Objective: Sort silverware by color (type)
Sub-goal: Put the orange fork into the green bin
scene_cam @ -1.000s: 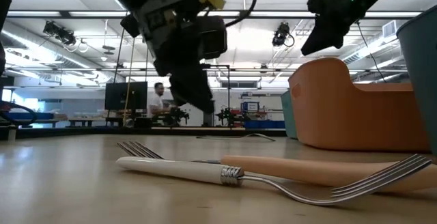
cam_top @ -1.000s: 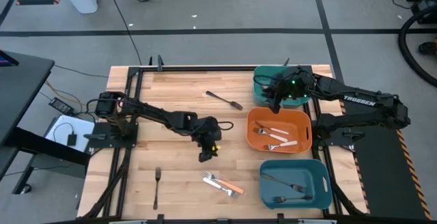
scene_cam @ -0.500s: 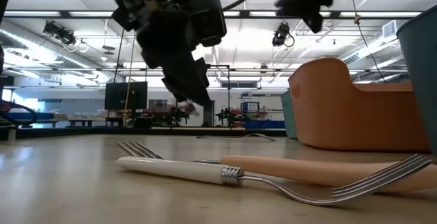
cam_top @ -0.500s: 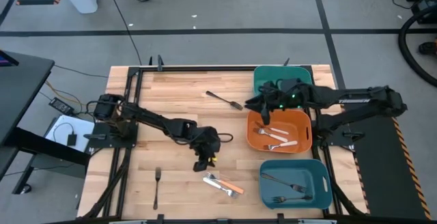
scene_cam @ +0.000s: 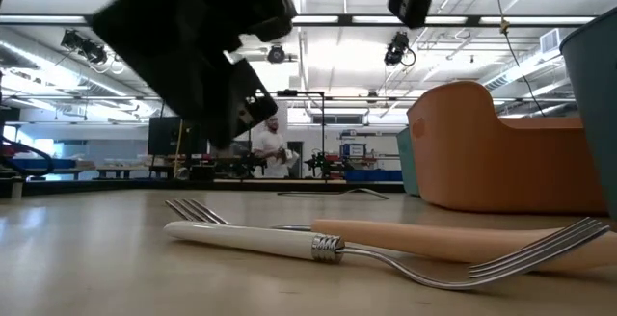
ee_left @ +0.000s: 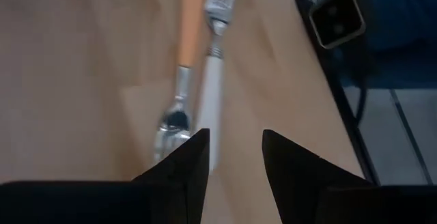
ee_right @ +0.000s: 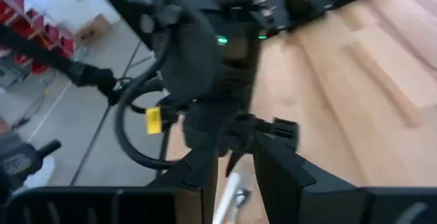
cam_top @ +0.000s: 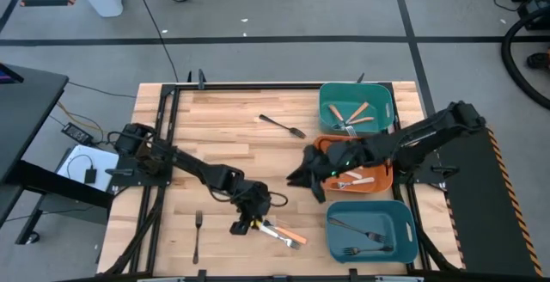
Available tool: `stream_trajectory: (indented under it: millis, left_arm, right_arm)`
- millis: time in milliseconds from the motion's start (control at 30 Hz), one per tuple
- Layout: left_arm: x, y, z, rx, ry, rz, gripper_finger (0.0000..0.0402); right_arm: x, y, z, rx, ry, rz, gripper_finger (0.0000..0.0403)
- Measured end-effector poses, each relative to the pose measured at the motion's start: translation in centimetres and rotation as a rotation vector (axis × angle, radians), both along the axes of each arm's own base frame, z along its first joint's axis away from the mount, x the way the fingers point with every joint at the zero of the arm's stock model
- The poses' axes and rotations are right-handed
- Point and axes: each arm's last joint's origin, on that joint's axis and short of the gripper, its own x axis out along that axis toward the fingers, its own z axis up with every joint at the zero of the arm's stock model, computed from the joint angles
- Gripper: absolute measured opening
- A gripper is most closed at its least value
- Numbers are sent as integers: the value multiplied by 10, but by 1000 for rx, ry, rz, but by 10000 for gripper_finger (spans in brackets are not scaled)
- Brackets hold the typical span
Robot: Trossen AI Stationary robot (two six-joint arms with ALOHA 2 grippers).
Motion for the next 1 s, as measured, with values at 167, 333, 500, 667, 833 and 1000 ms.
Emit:
stream_trajectory:
  millis: [167,333,500,667,833,1000]
  left_arm:
    - [-8,-9,-3,24,43,-42,143]
    - [-20,-4,-4,70,165,-38,143]
    - [-27,7,-2,117,247,-7,143]
    - [-33,21,3,149,298,8,143]
    - [-38,42,15,196,303,37,143]
    - [-38,63,32,179,247,121,143]
  right_arm:
    - [23,32,4,-25,61,69,101]
    - [36,61,-5,-57,200,128,101]
    - [45,85,-27,-38,292,149,100]
    - [50,101,-59,1,414,148,100]
    - [53,111,-87,-29,487,160,100]
    - [57,112,-113,-60,563,149,100]
